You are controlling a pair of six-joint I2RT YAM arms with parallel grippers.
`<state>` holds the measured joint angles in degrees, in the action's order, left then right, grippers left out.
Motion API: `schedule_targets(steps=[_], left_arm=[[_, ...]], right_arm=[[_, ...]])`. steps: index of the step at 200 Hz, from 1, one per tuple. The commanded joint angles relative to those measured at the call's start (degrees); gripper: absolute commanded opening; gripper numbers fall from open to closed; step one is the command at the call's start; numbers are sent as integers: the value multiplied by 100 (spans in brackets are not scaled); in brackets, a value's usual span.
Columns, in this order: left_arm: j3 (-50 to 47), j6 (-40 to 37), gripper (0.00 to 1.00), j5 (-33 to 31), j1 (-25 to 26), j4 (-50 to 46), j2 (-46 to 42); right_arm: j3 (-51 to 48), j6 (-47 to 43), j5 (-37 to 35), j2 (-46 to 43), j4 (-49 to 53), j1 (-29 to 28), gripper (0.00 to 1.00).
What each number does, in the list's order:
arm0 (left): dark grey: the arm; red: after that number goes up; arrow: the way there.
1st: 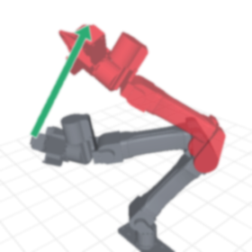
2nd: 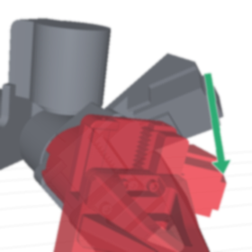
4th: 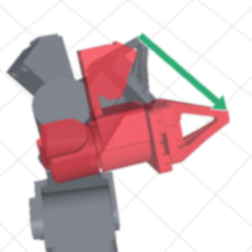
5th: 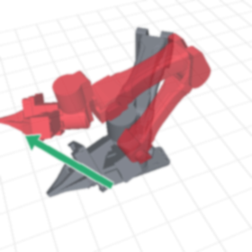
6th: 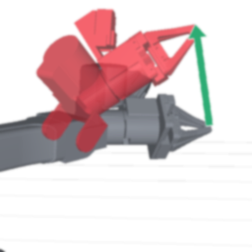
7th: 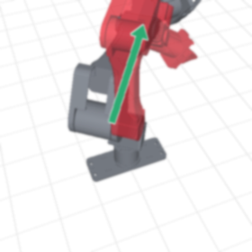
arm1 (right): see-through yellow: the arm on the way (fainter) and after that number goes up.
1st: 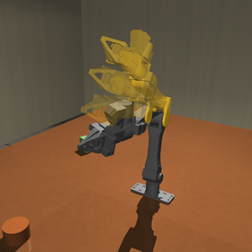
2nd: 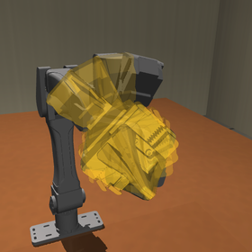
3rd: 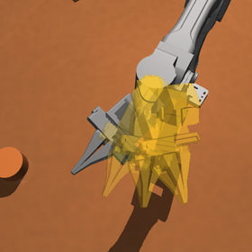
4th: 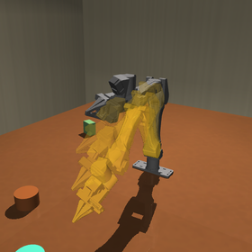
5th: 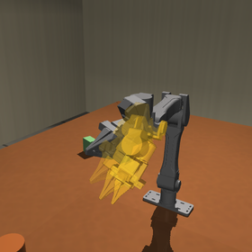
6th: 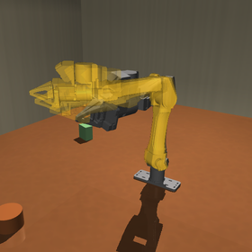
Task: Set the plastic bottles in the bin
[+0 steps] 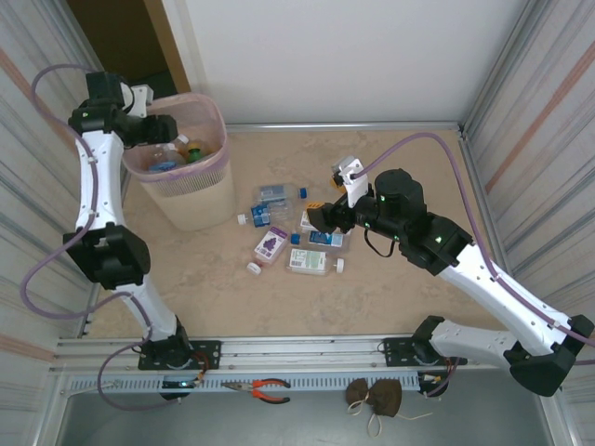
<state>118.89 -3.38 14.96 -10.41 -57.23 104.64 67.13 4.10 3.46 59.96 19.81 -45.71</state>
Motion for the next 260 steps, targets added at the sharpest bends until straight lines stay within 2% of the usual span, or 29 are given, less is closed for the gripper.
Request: schedule_targets(steps=[1, 19, 39, 93, 108, 142, 194, 221, 260], left_arm=[[165, -18, 68, 160, -22, -182, -341], [134, 3, 56, 283, 0, -242, -422], [-32, -31, 48, 271, 63, -290, -485], [-888, -101, 36, -211, 57, -199, -408], [-1079, -119, 36, -306, 17, -175, -338], [-1445, -106, 34, -77, -57, 10, -371], [-1116, 15, 40, 520, -57, 186, -728], [-889, 137, 42, 901, -57, 163, -945], [-929, 392, 43, 1529, -56, 260, -1348]], right_arm=[[19, 58, -2, -82, 67, 35, 80], [20, 59, -14, -77, 93, 35, 80], [14, 65, -16, -82, 94, 34, 79], [-18, 113, -30, -91, 145, 39, 79], [-34, 159, -35, -81, 171, 54, 79], [-32, 304, -13, -56, 236, 136, 79], [32, 337, 303, 210, 724, 476, 78], [14, -55, 519, 402, 1112, 684, 74], [-147, -1274, 732, 706, 1944, 724, 71]])
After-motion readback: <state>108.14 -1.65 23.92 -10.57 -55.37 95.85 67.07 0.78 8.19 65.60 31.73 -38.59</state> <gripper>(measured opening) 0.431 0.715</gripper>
